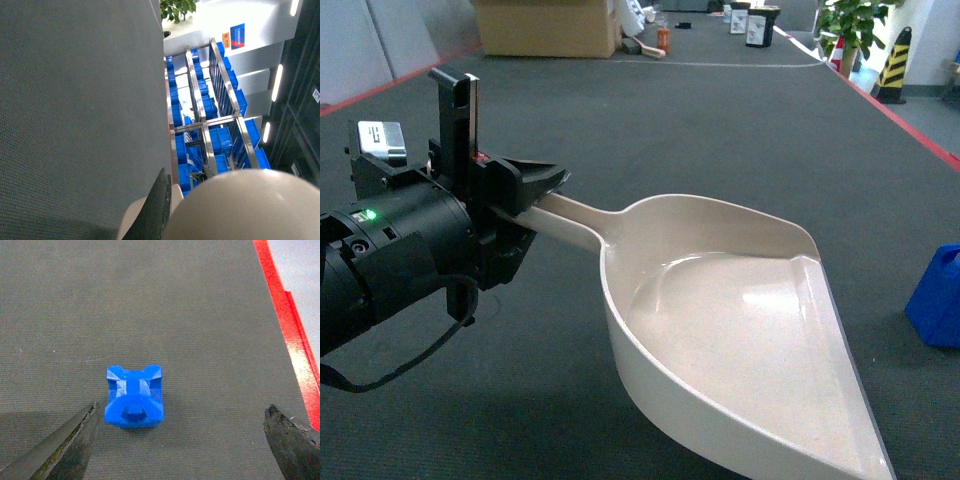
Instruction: Place part in tray to right shelf
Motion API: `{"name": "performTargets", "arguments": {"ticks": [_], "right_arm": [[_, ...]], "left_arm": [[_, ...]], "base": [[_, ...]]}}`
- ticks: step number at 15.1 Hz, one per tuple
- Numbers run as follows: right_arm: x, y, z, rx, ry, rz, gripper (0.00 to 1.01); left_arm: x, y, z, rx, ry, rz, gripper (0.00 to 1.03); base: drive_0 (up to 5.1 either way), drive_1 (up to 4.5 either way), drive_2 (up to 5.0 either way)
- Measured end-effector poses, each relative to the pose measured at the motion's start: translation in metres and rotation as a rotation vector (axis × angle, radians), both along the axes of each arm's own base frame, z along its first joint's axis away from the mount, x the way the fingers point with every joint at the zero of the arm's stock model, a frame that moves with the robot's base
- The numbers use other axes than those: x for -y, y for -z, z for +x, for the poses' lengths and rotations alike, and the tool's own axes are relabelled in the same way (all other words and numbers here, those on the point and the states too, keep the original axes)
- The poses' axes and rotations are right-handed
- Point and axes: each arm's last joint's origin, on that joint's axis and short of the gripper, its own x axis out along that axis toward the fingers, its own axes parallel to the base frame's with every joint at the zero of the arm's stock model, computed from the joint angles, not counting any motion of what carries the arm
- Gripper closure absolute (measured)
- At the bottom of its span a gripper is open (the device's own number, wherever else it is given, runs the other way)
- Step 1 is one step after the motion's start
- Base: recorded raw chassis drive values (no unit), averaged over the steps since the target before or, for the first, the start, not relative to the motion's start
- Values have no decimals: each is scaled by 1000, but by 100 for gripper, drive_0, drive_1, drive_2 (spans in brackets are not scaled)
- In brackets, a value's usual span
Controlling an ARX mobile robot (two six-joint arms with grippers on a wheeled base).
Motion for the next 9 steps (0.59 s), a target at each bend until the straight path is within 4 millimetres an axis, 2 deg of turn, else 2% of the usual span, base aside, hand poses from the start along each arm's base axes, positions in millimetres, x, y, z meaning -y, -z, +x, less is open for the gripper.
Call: {"name": "performTargets", "arguments": {"ticks": [3, 6, 7, 9], "right_arm": [[-5, 13, 29, -53, -30, 35, 3], [-5, 47, 41, -159, -9, 31, 3], [-5, 54, 44, -166, -13, 41, 8], [-7, 58, 45, -160, -18, 52, 28]], "left_arm": [[0, 0, 0, 0, 0, 0, 90], [0, 0, 0, 0, -2, 0, 90], [0, 0, 0, 0, 0, 0, 90], [0, 0, 0, 0, 0, 0, 90]], "base": [[0, 0, 0], [0, 0, 0], [0, 0, 0], [0, 0, 0]]}}
